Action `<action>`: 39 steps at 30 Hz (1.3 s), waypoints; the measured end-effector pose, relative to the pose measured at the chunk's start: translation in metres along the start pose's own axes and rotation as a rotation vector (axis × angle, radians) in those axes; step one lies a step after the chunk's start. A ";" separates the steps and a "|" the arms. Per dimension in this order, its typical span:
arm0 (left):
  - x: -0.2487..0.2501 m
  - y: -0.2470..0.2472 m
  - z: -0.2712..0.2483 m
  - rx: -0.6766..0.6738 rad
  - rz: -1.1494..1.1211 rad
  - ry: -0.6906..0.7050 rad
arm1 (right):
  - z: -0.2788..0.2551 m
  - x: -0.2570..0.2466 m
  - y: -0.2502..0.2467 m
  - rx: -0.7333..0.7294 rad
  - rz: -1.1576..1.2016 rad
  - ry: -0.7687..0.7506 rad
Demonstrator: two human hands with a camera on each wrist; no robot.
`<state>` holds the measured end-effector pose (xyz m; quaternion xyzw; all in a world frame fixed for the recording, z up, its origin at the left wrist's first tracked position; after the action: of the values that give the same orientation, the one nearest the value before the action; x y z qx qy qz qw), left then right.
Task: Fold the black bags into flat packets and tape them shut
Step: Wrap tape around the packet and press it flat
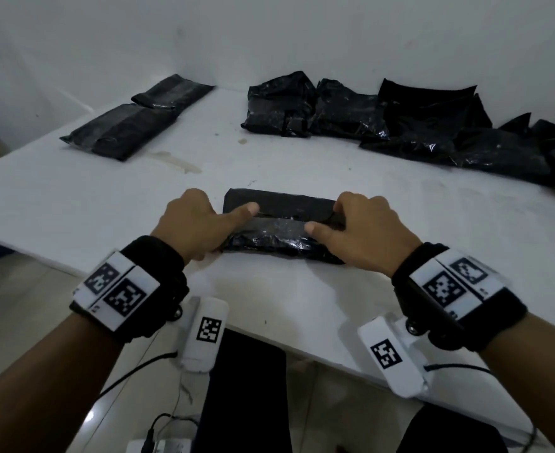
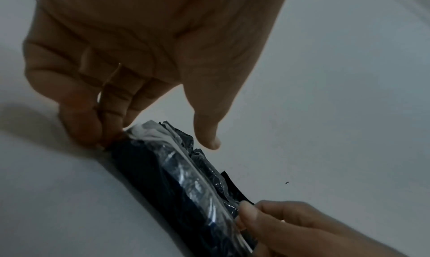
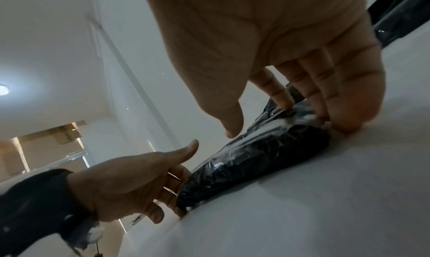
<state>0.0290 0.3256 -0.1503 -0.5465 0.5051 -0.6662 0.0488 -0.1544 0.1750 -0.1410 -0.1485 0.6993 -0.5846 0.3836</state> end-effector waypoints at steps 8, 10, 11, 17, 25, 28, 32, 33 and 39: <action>-0.004 0.010 0.009 -0.035 -0.005 -0.002 | 0.008 0.002 0.011 -0.071 0.149 0.069; -0.008 0.011 0.010 -0.042 -0.050 0.020 | 0.009 0.003 0.012 -0.051 0.204 0.055; -0.009 0.011 0.011 -0.051 -0.075 0.031 | 0.009 0.003 0.011 -0.047 0.223 0.054; -0.014 0.010 0.013 -0.128 -0.225 0.020 | 0.009 0.006 0.009 -0.071 0.421 0.092; -0.007 0.001 0.008 -0.218 -0.258 -0.078 | 0.013 0.006 -0.005 -0.262 0.530 0.259; -0.005 0.000 0.009 -0.224 -0.305 -0.152 | 0.013 -0.005 -0.011 -0.264 0.412 0.290; 0.004 0.012 0.006 -0.093 -0.112 -0.125 | 0.021 -0.012 0.002 -0.169 0.117 0.246; 0.006 0.014 0.007 -0.058 -0.045 -0.114 | 0.023 -0.012 0.006 -0.151 0.055 0.237; 0.008 0.022 0.018 -0.043 -0.016 -0.120 | 0.030 -0.006 0.015 -0.124 0.100 0.250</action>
<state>0.0290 0.2984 -0.1626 -0.5903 0.5111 -0.6217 0.0619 -0.1251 0.1621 -0.1533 -0.0630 0.7829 -0.5344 0.3121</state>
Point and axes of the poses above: each hand's wrist, its own z-axis towards the middle knuckle, its own y-axis out of the palm, x = y × z, the point moved 2 cm from there along z, towards the middle knuckle, and after that the axes turned 1 degree about -z, right-handed, at the moved point
